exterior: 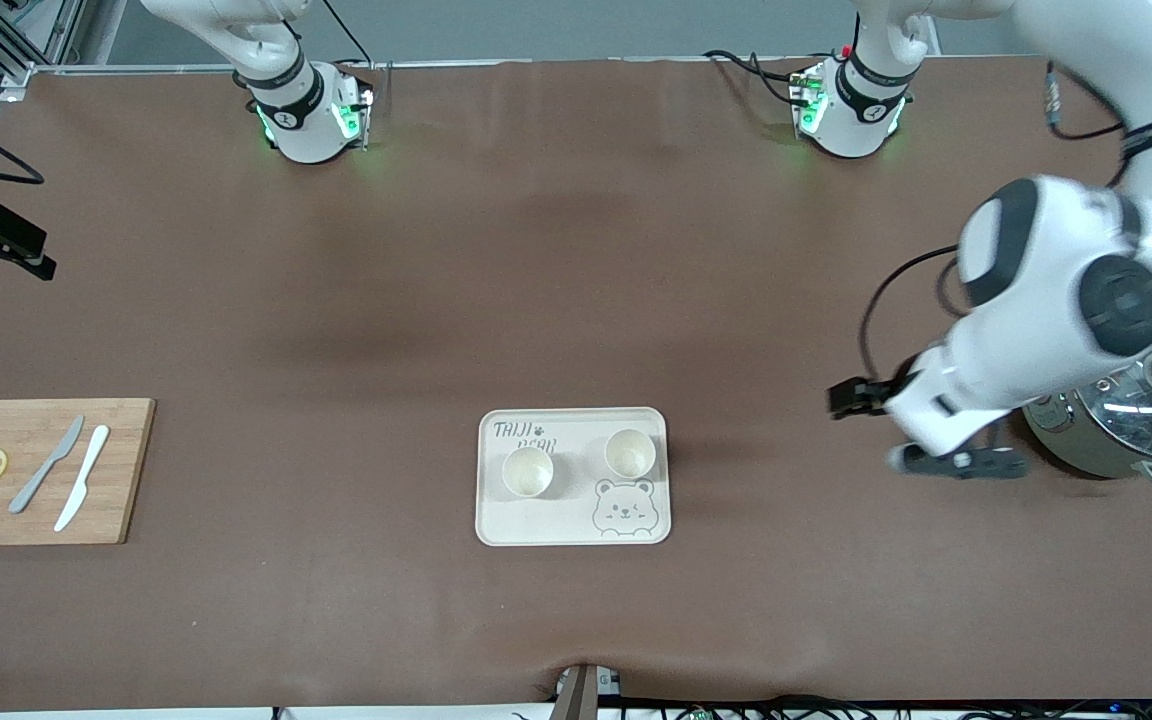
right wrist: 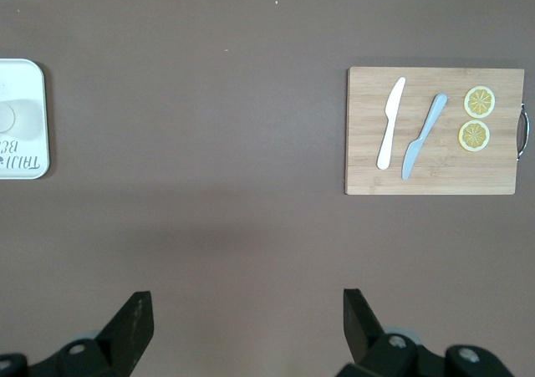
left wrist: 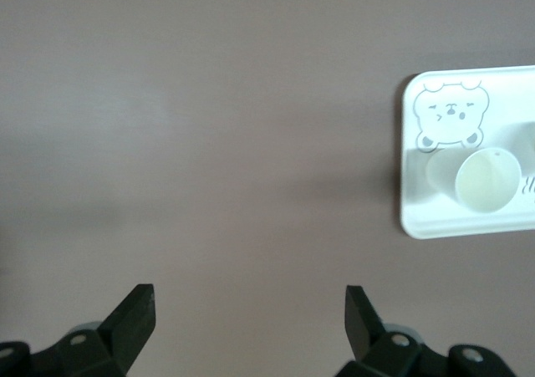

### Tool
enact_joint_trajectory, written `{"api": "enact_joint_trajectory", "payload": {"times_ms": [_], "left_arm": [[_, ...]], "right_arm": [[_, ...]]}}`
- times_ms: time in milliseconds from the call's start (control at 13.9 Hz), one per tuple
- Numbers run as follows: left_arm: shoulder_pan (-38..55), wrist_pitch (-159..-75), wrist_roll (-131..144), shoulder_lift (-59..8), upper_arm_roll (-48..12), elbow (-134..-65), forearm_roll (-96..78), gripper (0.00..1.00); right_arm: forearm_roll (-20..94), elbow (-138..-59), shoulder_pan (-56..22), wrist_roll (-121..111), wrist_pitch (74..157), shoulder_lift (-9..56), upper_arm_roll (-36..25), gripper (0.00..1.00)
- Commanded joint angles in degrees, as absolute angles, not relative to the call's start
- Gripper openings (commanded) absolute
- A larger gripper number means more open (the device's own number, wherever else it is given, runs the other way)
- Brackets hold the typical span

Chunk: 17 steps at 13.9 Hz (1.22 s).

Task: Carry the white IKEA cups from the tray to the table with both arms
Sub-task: 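Reach the left gripper down to the white cup on the tray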

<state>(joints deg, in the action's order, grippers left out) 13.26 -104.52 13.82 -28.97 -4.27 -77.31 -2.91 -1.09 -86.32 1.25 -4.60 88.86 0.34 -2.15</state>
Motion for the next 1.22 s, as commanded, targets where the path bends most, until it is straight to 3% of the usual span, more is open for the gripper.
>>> {"api": "enact_joint_trajectory", "payload": {"times_ms": [0, 359, 717, 1147], "left_arm": [[16.9, -106.9, 20.6, -35.2, -3.3, -72.2, -1.7, 1.0], [22.6, -114.3, 29.9, -40.0, -3.0, -71.1, -1.6, 1.0], [33.6, -120.9, 35.1, -44.6, 6.7, -70.8, -1.8, 1.0], [33.9, -126.1, 37.3, -47.5, 6.2, -70.9, -3.7, 1.0]], "right_arm": [[-0.7, -85.7, 0.9, -5.0, 88.4, 0.5, -2.4, 1.0], [-1.4, -85.6, -0.4, -4.9, 88.2, 0.5, -2.4, 1.0], [-2.0, -86.0, 0.0, -5.1, 87.9, 0.6, -2.4, 1.0], [-1.2, -85.7, 0.5, -5.2, 88.7, 1.6, -2.5, 1.0]]}}
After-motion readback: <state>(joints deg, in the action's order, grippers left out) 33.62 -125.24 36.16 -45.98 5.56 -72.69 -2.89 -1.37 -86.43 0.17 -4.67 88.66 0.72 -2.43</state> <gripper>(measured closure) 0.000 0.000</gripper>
